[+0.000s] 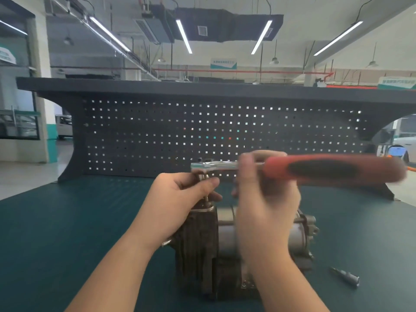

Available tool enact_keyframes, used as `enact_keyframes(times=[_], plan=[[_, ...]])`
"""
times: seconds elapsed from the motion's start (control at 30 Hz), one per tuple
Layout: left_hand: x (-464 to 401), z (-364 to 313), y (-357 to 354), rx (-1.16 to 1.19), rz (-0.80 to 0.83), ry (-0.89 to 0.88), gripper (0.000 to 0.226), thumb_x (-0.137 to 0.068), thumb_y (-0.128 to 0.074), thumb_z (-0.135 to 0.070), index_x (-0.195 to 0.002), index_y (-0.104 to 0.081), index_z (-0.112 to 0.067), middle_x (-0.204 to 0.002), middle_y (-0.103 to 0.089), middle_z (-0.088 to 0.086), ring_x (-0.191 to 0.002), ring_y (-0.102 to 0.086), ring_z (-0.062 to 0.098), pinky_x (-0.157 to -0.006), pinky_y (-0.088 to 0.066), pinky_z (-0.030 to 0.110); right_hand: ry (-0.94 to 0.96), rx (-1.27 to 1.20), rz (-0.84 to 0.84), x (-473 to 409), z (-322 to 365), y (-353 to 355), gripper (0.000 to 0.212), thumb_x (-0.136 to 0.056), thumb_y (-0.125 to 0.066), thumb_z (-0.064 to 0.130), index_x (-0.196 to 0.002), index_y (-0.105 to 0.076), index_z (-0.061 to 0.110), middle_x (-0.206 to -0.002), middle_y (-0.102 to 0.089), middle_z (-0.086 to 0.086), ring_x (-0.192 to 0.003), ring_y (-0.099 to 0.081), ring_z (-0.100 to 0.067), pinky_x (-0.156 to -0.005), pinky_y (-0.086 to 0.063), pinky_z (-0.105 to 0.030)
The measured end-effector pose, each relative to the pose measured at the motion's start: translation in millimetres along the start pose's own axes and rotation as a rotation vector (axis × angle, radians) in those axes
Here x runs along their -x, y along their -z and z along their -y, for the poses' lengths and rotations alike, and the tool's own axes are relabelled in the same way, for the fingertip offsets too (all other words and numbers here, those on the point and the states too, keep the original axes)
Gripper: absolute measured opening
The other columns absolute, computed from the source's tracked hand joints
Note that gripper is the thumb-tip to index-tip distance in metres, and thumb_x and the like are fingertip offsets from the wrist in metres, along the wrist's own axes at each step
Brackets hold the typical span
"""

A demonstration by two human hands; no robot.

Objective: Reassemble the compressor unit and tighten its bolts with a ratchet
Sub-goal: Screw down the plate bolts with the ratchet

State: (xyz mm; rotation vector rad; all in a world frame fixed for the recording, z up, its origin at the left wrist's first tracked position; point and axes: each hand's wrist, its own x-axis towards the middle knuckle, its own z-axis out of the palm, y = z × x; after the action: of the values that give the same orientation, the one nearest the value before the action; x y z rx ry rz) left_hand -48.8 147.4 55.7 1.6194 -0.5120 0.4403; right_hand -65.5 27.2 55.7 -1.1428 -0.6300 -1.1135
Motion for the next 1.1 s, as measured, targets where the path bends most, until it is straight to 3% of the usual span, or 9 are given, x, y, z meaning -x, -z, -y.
enact_keyframes(times=[0.13,0.3,0.4,0.47,0.63,0.73,0.87,0.97,1.1], plan=[[-2,4,-1,-0.045,-0.042,-0.014,0.015,-0.083,-0.072,-0.028,-0.073,-0.078,-0.018,-0.072,-0.076,-0.002,-0.064,-0.069,0.002,-0.058,-0.048,0.009,-0.407,-0.368,-0.205,-9,-9,8,0.024,-0.093,-0.061,0.02,-0.07,-0.059,0.026,-0.057,-0.052,0.009,-0.052,-0.049,-0.007,-0.053,-0.04,-0.023],[-1,4,-2,0.014,-0.045,-0.017,0.024,-0.08,-0.074,-0.011,-0.058,-0.074,-0.02,-0.055,-0.067,-0.01,-0.048,-0.057,-0.004,-0.045,-0.041,0.009,0.371,0.392,0.184,8,0,-1,0.013,-0.08,-0.068,0.013,-0.077,-0.061,0.024,-0.083,-0.055,0.01,-0.065,-0.055,-0.001,-0.061,-0.042,-0.009],[-2,5,3,-0.073,-0.038,0.004,0.031,-0.088,-0.066,-0.001,-0.06,-0.069,-0.012,-0.05,-0.06,-0.014,-0.047,-0.051,-0.006,-0.045,-0.039,0.009,0.533,0.426,0.299,14,-2,-4,0.011,-0.085,-0.063,0.013,-0.081,-0.055,0.019,-0.08,-0.048,0.008,-0.068,-0.052,-0.003,-0.062,-0.042,-0.016],[-1,2,4,-0.038,0.007,-0.021,0.017,-0.085,-0.07,-0.019,-0.069,-0.076,-0.016,-0.063,-0.07,-0.011,-0.058,-0.063,-0.002,-0.055,-0.048,0.014,0.39,0.268,0.164,9,-1,-4,0.009,-0.091,-0.059,0.027,-0.084,-0.053,0.027,-0.078,-0.052,0.015,-0.07,-0.053,0.009,-0.066,-0.04,-0.006],[-1,4,2,-0.09,-0.002,-0.027,0.016,-0.084,-0.069,-0.033,-0.074,-0.079,-0.028,-0.076,-0.077,-0.006,-0.076,-0.072,0.007,-0.073,-0.053,0.017,-0.66,-0.563,-0.203,-16,-13,9,0.019,-0.096,-0.057,0.024,-0.078,-0.055,0.018,-0.057,-0.048,0.003,-0.048,-0.043,-0.01,-0.045,-0.038,-0.02],[1,1,-1,0.013,-0.016,-0.006,0.01,-0.077,-0.073,-0.03,-0.077,-0.08,-0.022,-0.074,-0.076,-0.001,-0.068,-0.07,0.006,-0.062,-0.051,0.012,-0.346,-0.332,-0.121,-7,-4,2,0.015,-0.092,-0.06,0.028,-0.079,-0.053,0.024,-0.058,-0.05,0.01,-0.052,-0.047,-0.006,-0.051,-0.041,-0.019],[-1,5,4,-0.032,-0.025,-0.015,0.021,-0.086,-0.071,-0.005,-0.065,-0.073,-0.005,-0.052,-0.061,-0.009,-0.047,-0.051,-0.002,-0.046,-0.038,0.01,0.306,0.363,0.32,8,9,-8,0.009,-0.079,-0.047,0.031,-0.087,-0.05,0.03,-0.07,-0.052,0.015,-0.071,-0.056,-0.006,-0.059,-0.047,-0.018],[-5,11,11,-0.116,0.012,-0.014,0.019,-0.093,-0.063,-0.005,-0.08,-0.07,0.007,-0.06,-0.062,0.011,-0.062,-0.055,0.011,-0.053,-0.042,0.02,0.284,0.422,0.368,10,4,-11,0.008,-0.093,-0.051,0.032,-0.09,-0.05,0.025,-0.055,-0.04,0.016,-0.067,-0.057,-0.012,-0.049,-0.05,-0.028],[-2,4,9,-0.021,0.11,0.018,0.025,-0.074,-0.069,-0.045,-0.082,-0.079,-0.023,-0.078,-0.077,-0.003,-0.072,-0.069,0.006,-0.065,-0.052,0.015,-0.184,-0.144,-0.106,-1,-1,-3,0.019,-0.094,-0.057,0.028,-0.076,-0.056,0.035,-0.058,-0.053,0.015,-0.053,-0.052,0.0,-0.051,-0.043,-0.015]])
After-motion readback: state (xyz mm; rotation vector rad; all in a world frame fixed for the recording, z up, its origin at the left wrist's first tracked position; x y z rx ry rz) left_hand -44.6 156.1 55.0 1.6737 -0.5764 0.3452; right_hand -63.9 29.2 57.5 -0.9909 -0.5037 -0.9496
